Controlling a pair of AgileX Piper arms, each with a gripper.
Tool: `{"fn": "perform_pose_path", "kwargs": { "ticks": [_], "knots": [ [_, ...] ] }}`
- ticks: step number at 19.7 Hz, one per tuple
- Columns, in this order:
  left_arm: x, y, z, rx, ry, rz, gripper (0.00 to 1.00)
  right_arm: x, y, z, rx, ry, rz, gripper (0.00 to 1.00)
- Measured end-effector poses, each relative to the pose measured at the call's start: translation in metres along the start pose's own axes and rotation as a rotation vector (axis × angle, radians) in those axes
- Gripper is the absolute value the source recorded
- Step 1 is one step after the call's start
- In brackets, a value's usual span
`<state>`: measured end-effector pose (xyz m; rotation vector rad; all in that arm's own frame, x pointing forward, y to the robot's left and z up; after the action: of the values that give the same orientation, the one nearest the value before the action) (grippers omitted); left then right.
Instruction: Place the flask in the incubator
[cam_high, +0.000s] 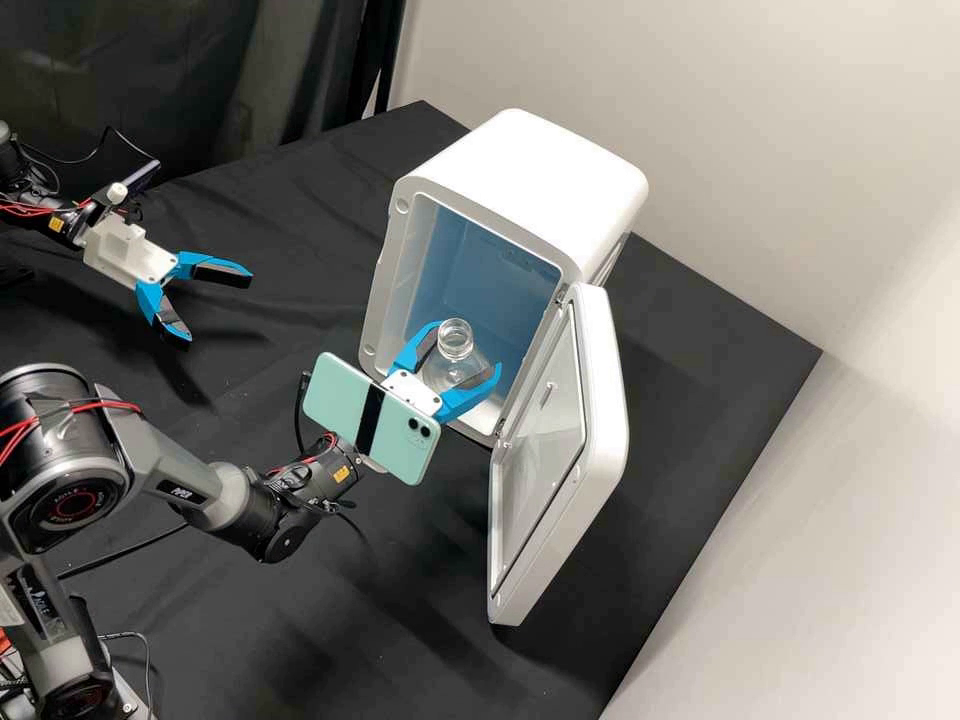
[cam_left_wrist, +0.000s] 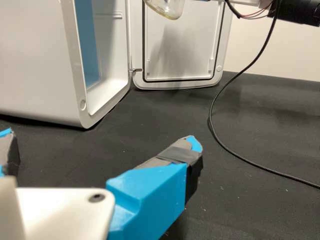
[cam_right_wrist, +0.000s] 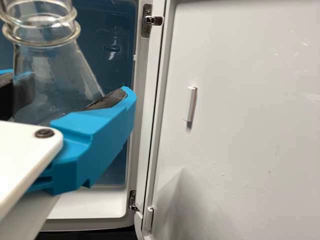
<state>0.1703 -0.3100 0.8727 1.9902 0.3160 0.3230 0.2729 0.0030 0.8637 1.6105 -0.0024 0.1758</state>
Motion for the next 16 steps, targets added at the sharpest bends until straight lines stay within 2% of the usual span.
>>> {"fn": "perform_pose_path", "kwargs": {
  "ticks": [6,9,16],
  "knots": [
    [0.0,0.0,0.0,0.0,0.0,0.0,1.0,0.001,-0.002,-0.001,0.006,0.0,-0.004,0.0],
    [0.0,0.0,0.0,0.0,0.0,0.0,1.0,0.002,-0.006,-0.001,-0.005,0.002,-0.013,0.0],
    [0.0,0.0,0.0,0.0,0.001,0.0,1.0,0.013,-0.023,-0.005,0.011,0.023,-0.064,0.0]
  ]
}}
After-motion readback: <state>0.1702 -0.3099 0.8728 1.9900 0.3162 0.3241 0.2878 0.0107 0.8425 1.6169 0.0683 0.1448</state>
